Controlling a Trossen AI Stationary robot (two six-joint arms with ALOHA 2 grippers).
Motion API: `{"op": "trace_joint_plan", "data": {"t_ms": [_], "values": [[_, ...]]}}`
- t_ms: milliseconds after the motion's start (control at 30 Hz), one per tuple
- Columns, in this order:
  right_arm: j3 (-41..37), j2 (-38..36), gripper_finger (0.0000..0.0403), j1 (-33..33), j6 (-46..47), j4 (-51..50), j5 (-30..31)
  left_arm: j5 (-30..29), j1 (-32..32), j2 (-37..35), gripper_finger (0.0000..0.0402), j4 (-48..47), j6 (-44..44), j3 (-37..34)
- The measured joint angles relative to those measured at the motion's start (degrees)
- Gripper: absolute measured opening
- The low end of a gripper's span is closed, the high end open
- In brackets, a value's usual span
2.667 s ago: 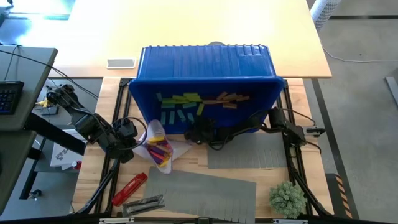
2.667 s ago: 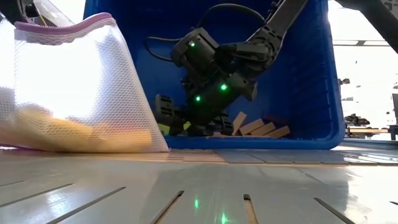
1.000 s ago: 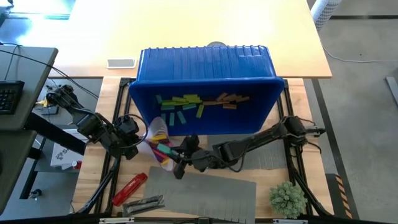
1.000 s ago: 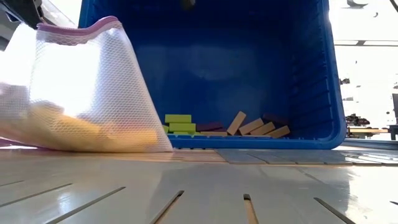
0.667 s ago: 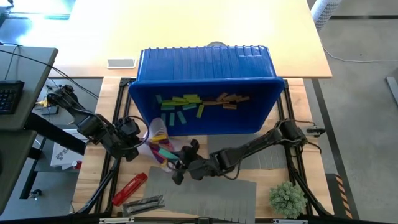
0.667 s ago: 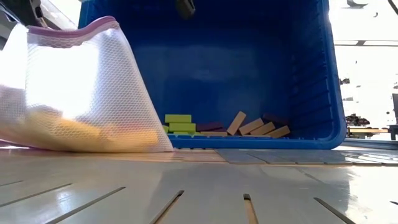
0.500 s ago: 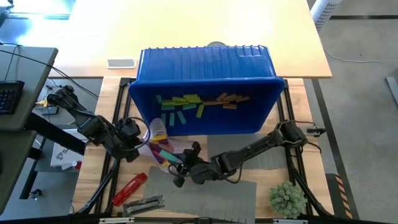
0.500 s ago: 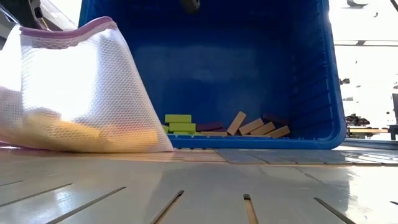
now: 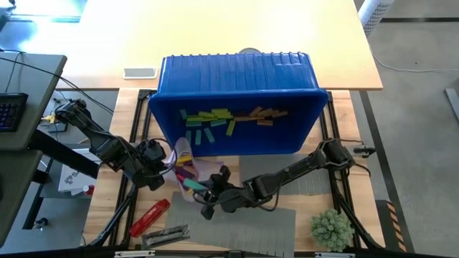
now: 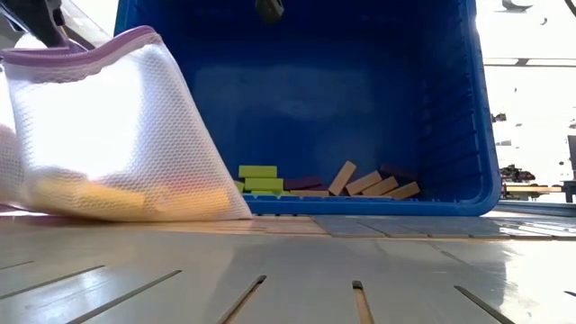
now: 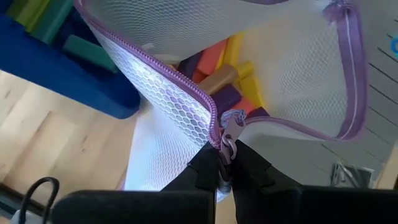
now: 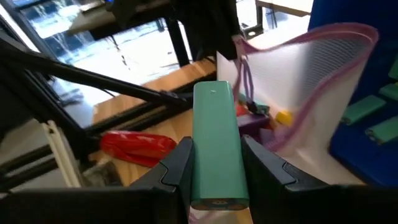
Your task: Sort blocks
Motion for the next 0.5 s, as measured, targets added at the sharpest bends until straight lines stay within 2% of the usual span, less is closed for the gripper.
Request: {"op": "trace_joint_plan", "data": {"t_ms": [267, 500], "values": [[0.0, 0.0, 0.0087, 0.1, 4.0, 1.8, -4.7, 2.2, 0.0, 0.1, 0.0, 1.8, 0.0, 0.0], [0.0, 0.0, 0.0087, -0.6, 1.0, 0.8, -8.5, 3.7, 1.3, 0.1, 0.0, 1.7, -1.5, 0.0]]}}
